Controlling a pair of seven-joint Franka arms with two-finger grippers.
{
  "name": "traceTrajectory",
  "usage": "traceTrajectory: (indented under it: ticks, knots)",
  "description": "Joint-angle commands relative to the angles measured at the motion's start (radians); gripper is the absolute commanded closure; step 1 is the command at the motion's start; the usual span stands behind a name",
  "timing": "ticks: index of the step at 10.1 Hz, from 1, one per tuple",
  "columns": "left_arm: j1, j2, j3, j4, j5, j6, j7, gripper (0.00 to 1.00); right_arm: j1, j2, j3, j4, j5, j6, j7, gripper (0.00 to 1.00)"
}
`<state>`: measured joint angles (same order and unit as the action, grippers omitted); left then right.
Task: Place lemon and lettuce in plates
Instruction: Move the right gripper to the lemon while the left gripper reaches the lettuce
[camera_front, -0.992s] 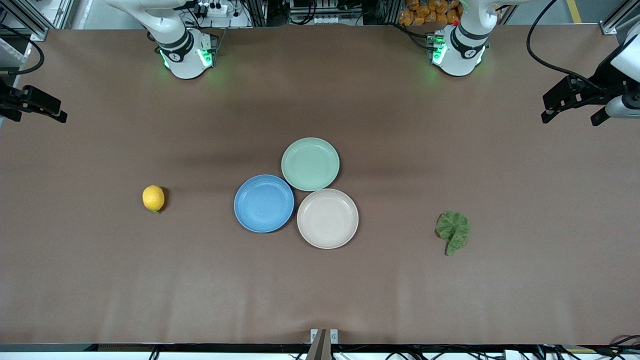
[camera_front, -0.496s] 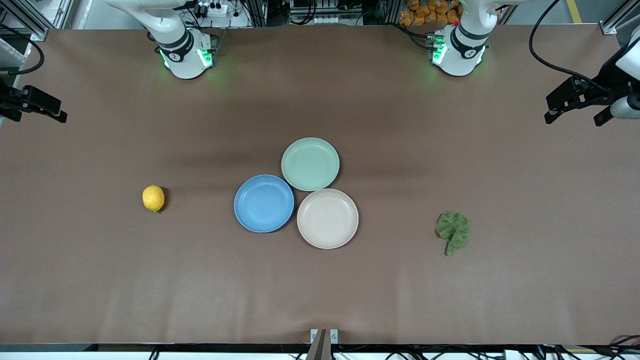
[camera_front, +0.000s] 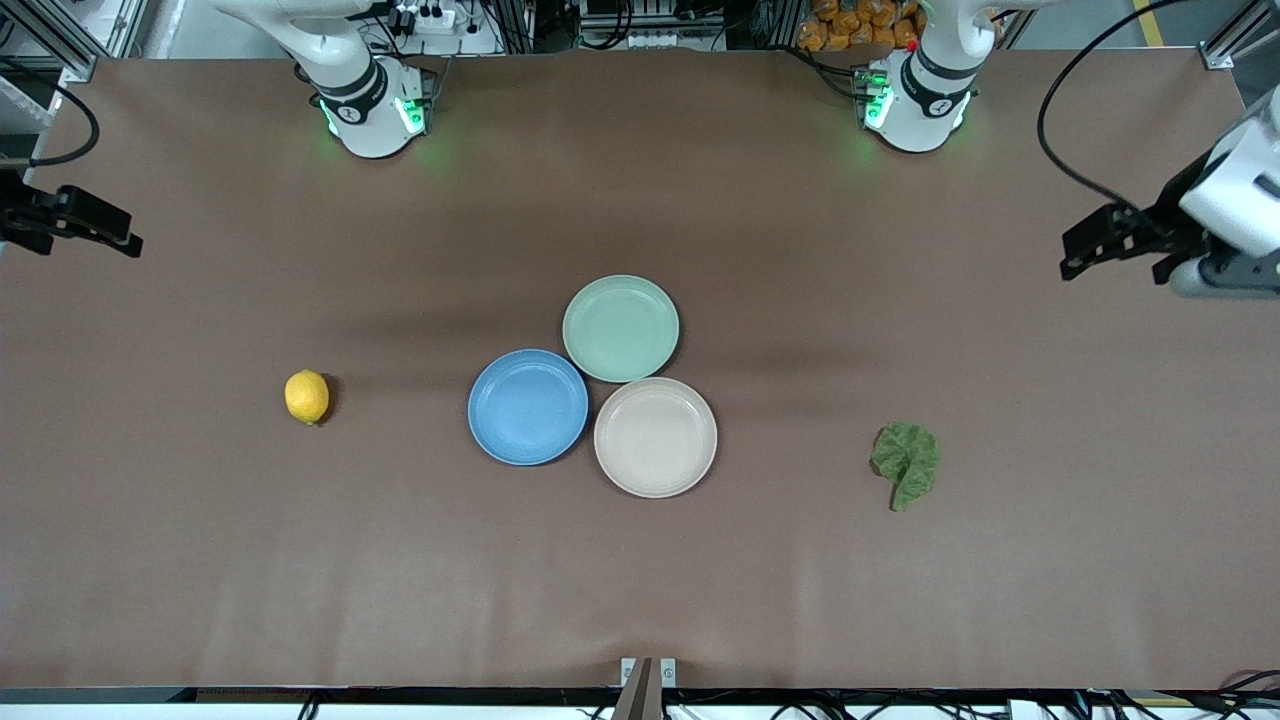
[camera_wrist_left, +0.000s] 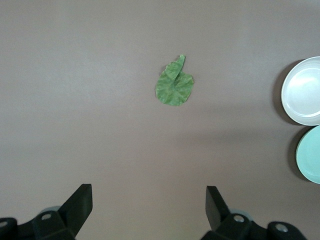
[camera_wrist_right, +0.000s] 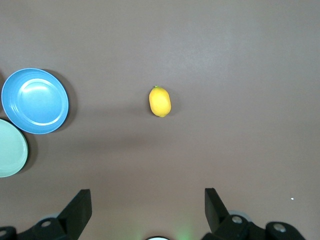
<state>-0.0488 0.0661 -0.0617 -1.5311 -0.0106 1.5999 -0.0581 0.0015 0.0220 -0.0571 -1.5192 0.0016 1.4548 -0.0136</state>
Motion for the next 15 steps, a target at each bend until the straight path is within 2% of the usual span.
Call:
traceTrajectory:
  ticks: [1,6,10,12,15]
  knots:
    - [-0.005,0.079,-0.009,0.012,0.018,0.066,-0.017,0.0,-0.006,0.004,0.011,-0.082,-0.012,0.071,0.009,0.0]
    - [-0.019,0.276,-0.009,0.003,0.034,0.245,-0.049,0.0,0.009,0.076,0.017,-0.356,-0.002,0.411,0.008,0.0]
    - [-0.043,0.392,-0.012,-0.012,0.05,0.409,-0.039,0.0,0.014,0.177,0.017,-0.476,-0.003,0.658,0.004,0.0]
    - [-0.052,0.444,-0.014,-0.012,0.101,0.436,-0.02,0.0,0.011,0.219,0.017,-0.521,-0.005,0.746,0.0,0.0]
    - [-0.054,0.541,-0.015,-0.009,0.103,0.504,0.063,0.0,0.006,0.26,0.017,-0.636,-0.009,0.962,-0.003,0.0]
